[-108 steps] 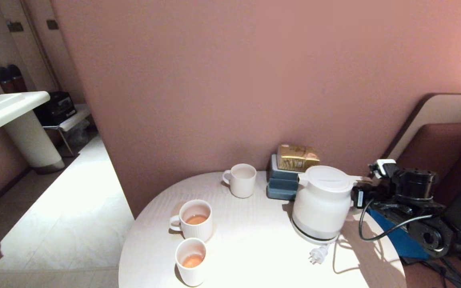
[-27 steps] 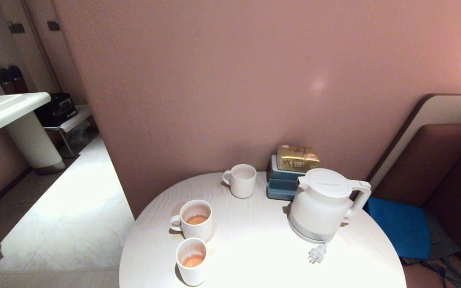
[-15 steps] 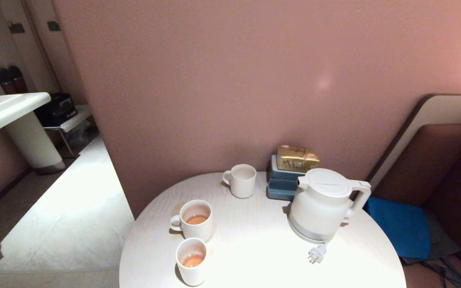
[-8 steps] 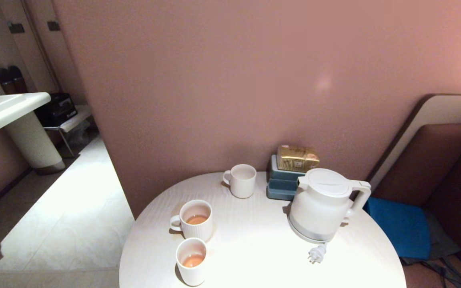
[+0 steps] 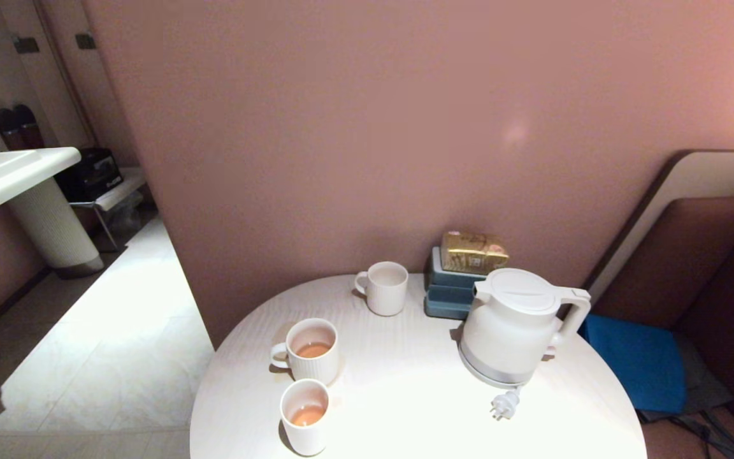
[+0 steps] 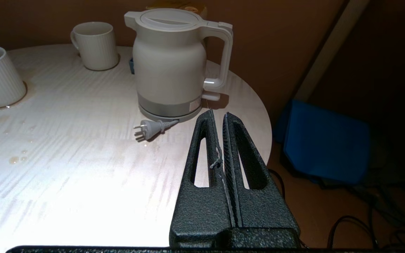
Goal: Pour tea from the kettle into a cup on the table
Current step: Pick up the cup
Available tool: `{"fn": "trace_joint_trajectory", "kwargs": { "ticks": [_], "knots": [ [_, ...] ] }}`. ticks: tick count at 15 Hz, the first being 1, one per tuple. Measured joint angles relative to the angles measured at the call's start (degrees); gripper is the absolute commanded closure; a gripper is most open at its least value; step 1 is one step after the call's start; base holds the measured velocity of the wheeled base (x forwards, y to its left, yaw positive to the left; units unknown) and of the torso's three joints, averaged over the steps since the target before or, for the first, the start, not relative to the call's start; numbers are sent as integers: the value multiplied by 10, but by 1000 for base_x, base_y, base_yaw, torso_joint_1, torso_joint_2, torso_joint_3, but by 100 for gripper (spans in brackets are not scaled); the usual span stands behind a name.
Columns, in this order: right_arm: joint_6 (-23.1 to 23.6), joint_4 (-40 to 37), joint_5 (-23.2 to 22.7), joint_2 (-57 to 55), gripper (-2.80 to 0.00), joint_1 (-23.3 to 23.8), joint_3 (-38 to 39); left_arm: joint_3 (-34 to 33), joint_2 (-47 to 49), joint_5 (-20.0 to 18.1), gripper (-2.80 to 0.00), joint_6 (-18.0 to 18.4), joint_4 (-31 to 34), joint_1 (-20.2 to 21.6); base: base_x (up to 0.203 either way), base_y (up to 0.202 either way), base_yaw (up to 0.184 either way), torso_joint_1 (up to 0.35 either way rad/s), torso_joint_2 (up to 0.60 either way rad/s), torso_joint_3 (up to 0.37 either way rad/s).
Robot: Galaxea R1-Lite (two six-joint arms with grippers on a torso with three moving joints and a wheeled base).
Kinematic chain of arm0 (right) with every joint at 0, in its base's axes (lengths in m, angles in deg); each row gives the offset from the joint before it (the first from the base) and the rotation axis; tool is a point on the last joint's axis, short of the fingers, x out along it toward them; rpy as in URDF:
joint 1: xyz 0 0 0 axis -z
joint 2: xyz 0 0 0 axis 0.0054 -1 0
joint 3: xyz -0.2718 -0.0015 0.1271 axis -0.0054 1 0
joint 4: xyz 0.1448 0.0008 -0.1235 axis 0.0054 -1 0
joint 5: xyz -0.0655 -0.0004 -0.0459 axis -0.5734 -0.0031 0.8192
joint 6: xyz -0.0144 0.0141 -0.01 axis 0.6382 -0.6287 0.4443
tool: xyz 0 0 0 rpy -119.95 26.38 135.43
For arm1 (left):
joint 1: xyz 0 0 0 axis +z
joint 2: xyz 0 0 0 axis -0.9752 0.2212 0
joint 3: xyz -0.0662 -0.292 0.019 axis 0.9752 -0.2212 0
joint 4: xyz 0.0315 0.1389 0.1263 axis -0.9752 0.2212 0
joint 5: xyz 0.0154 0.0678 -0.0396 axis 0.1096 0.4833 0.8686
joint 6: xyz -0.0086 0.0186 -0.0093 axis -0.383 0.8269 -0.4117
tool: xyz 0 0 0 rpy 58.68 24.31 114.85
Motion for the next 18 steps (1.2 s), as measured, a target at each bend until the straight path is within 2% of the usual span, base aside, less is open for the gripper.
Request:
{"fn": "trace_joint_trajectory", "kwargs": {
  "ticks": [18],
  "knots": [
    [0,0,0,0,0,0,0,0,0,0,0,1,0,0,0,0,0,0,0,0]
  ]
}}
